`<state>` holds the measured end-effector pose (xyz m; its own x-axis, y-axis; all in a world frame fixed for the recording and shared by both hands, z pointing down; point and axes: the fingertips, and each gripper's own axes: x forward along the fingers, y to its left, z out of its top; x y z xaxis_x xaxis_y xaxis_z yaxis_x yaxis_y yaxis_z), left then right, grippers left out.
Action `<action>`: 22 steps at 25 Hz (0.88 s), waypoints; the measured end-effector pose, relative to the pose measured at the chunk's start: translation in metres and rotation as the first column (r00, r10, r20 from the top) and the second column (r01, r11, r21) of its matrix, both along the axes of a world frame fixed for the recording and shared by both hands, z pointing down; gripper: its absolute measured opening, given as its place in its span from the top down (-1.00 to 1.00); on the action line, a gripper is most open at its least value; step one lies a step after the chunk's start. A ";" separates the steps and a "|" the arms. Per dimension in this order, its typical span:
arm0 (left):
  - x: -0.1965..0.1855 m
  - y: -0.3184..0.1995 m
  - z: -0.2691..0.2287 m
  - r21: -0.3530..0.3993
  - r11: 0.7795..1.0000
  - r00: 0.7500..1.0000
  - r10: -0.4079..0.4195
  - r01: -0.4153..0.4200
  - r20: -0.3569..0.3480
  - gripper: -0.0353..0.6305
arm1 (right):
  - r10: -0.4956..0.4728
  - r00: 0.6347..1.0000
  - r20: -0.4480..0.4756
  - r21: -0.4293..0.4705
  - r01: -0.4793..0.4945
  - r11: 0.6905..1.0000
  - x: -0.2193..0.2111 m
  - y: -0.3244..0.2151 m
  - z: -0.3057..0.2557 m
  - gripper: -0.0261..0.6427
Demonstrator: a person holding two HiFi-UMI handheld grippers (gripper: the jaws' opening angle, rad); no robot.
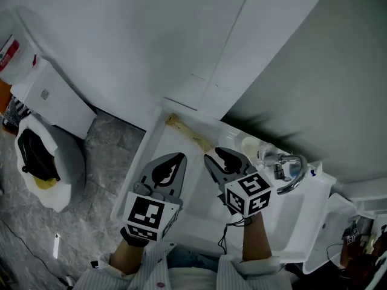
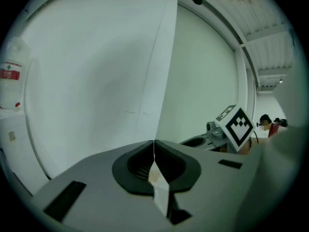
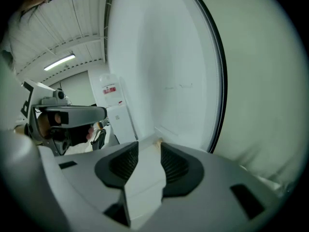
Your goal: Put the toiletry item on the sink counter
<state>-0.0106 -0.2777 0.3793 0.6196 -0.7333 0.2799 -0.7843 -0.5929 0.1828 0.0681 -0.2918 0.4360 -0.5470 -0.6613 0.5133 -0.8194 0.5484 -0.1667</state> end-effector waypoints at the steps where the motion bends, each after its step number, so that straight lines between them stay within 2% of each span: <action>1: 0.002 0.004 -0.004 0.009 1.000 1.000 0.002 -0.002 0.002 0.84 | 0.003 1.000 0.015 0.021 -0.003 1.000 0.001 0.005 -0.007 0.48; 4: 0.009 0.019 -0.016 0.031 0.999 1.000 0.017 -0.017 0.002 0.84 | 0.020 0.998 0.055 0.083 -0.024 0.996 0.005 0.021 -0.032 0.51; 10: 0.026 0.051 -0.043 0.079 0.995 0.998 0.062 -0.063 0.015 0.84 | 0.032 0.998 0.056 0.198 -0.043 0.979 0.006 0.065 -0.085 0.63; 14: 0.042 0.069 -0.060 0.105 0.989 0.994 0.108 -0.107 -0.009 0.84 | 0.057 0.995 0.082 0.263 -0.077 0.962 0.014 0.087 -0.112 0.73; 22: 0.061 0.105 -0.084 0.154 0.972 0.982 0.186 -0.179 -0.029 0.84 | 0.042 0.989 0.145 0.295 -0.084 0.952 0.024 0.127 -0.133 0.83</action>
<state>0.0500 -0.1727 0.2949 0.7559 -0.6383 0.1453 -0.6536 -0.7485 0.1120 0.0924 -0.1645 0.3035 -0.5497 -0.8084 0.2103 -0.8351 0.5382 -0.1141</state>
